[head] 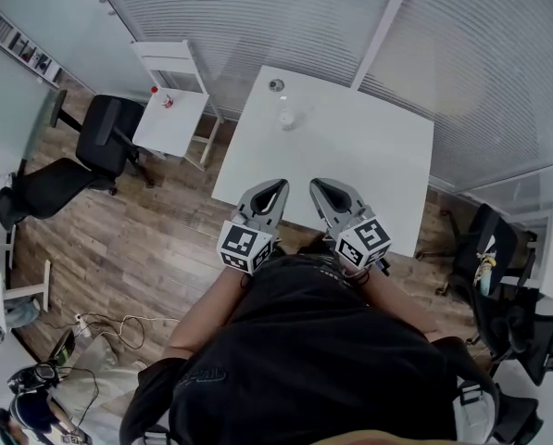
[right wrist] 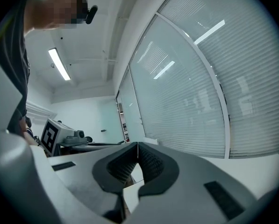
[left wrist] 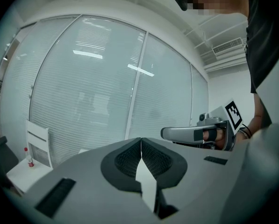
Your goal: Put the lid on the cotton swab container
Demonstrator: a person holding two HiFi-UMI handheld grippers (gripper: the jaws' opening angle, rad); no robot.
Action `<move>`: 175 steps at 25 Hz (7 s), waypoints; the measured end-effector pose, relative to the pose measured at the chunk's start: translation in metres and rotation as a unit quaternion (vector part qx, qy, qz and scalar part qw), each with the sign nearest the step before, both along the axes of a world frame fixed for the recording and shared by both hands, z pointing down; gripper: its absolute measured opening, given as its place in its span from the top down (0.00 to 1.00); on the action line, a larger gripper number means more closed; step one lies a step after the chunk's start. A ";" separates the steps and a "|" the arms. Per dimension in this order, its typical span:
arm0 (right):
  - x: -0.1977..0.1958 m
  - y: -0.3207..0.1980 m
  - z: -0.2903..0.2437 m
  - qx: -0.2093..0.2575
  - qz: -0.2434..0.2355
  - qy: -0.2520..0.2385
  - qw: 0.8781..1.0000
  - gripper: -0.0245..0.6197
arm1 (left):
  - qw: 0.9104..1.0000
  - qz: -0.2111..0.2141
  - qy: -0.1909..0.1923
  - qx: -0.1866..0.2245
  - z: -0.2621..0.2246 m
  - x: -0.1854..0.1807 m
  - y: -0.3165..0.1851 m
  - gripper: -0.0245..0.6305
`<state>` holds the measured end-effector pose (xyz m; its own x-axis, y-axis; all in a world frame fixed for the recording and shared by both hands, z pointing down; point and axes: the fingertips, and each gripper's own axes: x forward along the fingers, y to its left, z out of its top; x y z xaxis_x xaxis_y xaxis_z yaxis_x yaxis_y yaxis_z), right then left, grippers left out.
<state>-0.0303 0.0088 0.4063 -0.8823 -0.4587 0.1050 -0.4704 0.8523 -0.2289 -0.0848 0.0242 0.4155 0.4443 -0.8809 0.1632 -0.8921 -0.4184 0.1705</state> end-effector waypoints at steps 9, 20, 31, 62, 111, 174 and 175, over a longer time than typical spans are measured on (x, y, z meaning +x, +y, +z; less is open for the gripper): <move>0.023 -0.047 -0.008 0.022 -0.007 0.006 1.000 0.92 | 1.000 -0.001 -0.007 0.009 -0.008 0.026 -0.050 0.93; 0.059 -0.083 0.007 0.009 0.016 0.012 1.000 0.92 | 0.999 0.027 -0.018 0.005 0.006 0.062 -0.088 0.93; 0.023 -0.108 0.004 0.002 0.069 0.019 0.997 0.92 | 0.997 0.073 -0.012 0.011 0.003 0.026 -0.126 0.92; -0.069 -0.156 0.024 -0.022 0.175 0.029 0.984 0.92 | 0.989 0.147 -0.009 -0.024 0.055 -0.083 -0.184 0.67; -0.016 -0.209 0.100 -0.094 0.167 0.040 0.981 0.92 | 0.965 0.132 -0.139 -0.181 0.292 -0.065 -0.262 0.42; -0.035 -0.186 0.086 -0.095 0.145 0.048 0.984 0.92 | 0.937 0.166 -0.225 -0.208 0.271 -0.079 -0.251 0.55; -0.038 -0.183 0.085 -0.095 0.141 0.048 0.984 0.92 | 0.937 0.169 -0.226 -0.206 0.266 -0.080 -0.249 0.55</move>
<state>-0.0683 -0.1745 0.4914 -0.7048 -0.6478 0.2893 -0.7091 0.6313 -0.3141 -0.1645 -0.2244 0.6818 0.4900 -0.5221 0.6980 -0.7402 -0.6722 0.0167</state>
